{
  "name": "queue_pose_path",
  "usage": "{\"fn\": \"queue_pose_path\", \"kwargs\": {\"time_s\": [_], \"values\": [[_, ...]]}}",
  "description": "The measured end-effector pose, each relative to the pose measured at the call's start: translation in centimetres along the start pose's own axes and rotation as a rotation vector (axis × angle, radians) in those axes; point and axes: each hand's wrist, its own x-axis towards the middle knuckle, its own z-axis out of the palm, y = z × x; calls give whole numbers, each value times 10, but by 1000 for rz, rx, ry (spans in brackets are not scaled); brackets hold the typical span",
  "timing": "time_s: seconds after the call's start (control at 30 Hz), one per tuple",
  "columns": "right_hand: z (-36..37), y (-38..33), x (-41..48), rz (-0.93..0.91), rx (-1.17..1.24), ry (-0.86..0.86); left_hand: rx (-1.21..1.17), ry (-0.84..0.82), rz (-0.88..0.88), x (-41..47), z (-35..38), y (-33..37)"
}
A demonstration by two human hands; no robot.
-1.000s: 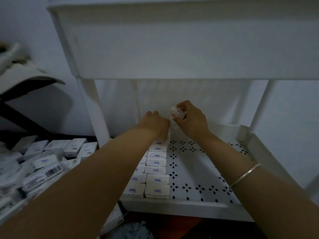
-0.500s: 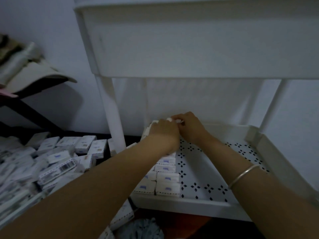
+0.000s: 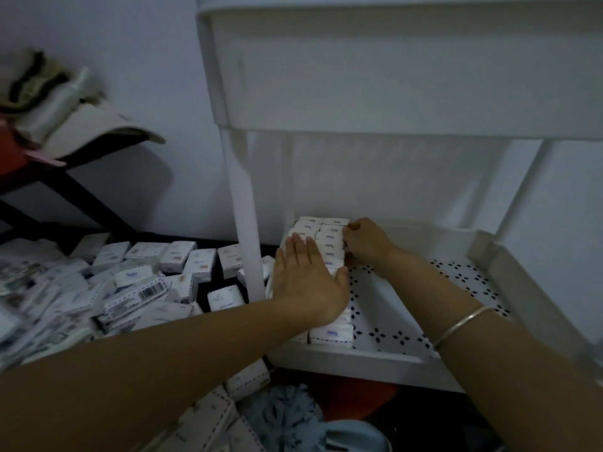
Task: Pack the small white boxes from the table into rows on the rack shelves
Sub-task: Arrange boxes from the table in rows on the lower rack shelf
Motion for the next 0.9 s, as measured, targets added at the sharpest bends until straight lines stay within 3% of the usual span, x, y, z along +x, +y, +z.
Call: {"fn": "queue_pose_path", "kwargs": {"time_s": [0.2, 0.27, 0.43, 0.57, 0.67, 0.8, 0.9], "values": [[-2, -16, -20, -4, -44, -135, -39, -35, 54, 3, -1, -4], [-7, -22, -35, -93, -87, -157, -39, -29, 83, -1, -5, -4], [-34, -15, -76, -149, -308, -36, -74, 106, 236, -30, -24, 19], [-75, 4, -134, -212, -396, 45, -252, 160, 435, -83, -32, 50], [-104, 21, -186, -198, -384, 110, -322, -19, 576, -125, -27, 69], [-131, 44, -251, -83, -408, 2, -213, -392, 775, -161, -15, 82], [-135, 54, -290, -38, -471, -58, -103, -436, 820, -173, -14, 75]]}}
